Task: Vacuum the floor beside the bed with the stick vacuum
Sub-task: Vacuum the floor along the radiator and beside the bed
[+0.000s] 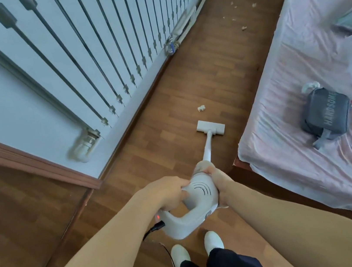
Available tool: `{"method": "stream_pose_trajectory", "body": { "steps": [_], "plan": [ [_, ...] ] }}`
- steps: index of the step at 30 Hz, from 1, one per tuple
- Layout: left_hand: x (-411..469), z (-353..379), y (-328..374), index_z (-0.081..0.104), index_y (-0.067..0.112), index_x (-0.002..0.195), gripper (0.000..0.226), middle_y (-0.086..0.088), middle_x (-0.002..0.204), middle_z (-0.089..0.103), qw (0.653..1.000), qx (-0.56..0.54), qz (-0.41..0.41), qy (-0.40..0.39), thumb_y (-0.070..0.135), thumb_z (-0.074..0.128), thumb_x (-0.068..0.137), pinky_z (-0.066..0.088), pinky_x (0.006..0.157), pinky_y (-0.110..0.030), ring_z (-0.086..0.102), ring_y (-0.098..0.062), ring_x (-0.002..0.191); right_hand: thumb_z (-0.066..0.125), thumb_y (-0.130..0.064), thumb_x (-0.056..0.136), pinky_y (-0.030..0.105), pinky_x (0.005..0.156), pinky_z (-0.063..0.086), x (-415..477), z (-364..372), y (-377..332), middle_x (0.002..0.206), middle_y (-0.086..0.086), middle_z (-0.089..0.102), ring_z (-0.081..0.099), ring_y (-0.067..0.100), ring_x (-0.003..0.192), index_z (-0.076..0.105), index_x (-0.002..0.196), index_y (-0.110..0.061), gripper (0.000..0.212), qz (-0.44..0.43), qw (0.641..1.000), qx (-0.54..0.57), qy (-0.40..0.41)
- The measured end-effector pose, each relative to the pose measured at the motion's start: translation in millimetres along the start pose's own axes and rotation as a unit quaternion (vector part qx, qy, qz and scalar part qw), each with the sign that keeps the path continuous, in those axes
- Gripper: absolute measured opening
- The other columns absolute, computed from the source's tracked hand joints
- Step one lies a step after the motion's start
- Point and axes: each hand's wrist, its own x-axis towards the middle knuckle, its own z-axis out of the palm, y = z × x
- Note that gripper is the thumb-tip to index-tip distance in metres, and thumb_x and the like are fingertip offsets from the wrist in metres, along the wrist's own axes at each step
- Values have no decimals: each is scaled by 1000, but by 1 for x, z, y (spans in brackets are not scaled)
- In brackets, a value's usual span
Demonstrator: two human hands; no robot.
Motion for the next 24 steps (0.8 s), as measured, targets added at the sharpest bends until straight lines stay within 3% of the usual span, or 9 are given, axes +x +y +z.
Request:
{"method": "stream_pose_trajectory", "body": {
  "steps": [2, 5, 8, 12, 17, 21, 24],
  "plan": [
    [2, -10, -6, 41, 31, 142, 42, -2, 129, 58, 1000, 1, 4, 14, 28, 37, 101, 50, 86, -39, 62, -23, 95, 68, -41, 85, 35, 51, 58, -3, 8, -8, 93, 13, 76, 71, 30, 65, 69, 124, -13, 48, -5, 1000, 8, 3],
    [4, -22, -10, 50, 31, 135, 37, -5, 116, 64, 1000, 19, 11, 10, 27, 37, 100, 44, 67, -31, 53, -18, 70, 67, -43, 87, 34, 50, 57, -2, 17, -12, 90, 11, 75, 71, 30, 63, 69, 126, -15, 48, -2, 1000, 26, 6],
    [2, -32, -17, 52, 24, 132, 35, -5, 89, 61, 999, 33, 15, -3, 26, 37, 100, 35, 57, -28, 46, -16, 61, 69, -43, 84, 35, 53, 58, 2, 26, -12, 87, 11, 76, 72, 29, 59, 70, 126, -14, 51, -5, 999, 43, -1],
    [-7, -36, -36, 47, 23, 136, 37, -11, 109, 64, 998, 58, 19, -32, 26, 35, 102, 37, 62, -28, 46, -11, 60, 72, -41, 79, 43, 61, 61, 12, 48, 1, 99, 13, 79, 76, 32, 67, 69, 127, -14, 55, 7, 998, 56, 1],
    [-12, -44, -57, 26, 33, 151, 49, -1, 139, 53, 996, 70, 10, -51, 32, 35, 103, 43, 70, -25, 51, -9, 68, 72, -39, 71, 54, 64, 61, 16, 74, 8, 111, 15, 77, 76, 36, 72, 61, 135, -18, 68, 13, 997, 78, 1],
    [2, -65, -52, 26, 32, 151, 49, -1, 144, 47, 996, 76, 15, -41, 32, 34, 103, 44, 77, -28, 54, -15, 83, 74, -40, 70, 53, 62, 61, 26, 73, -15, 113, 16, 76, 76, 35, 66, 59, 136, -19, 71, 1, 996, 87, 19],
    [19, -82, -42, 29, 31, 150, 48, -2, 140, 50, 996, 76, 20, -34, 31, 34, 103, 42, 72, -26, 53, -14, 82, 75, -42, 67, 54, 65, 61, 33, 65, -42, 111, 16, 77, 76, 35, 71, 61, 134, -18, 73, -7, 996, 88, 29]
  ]
}}
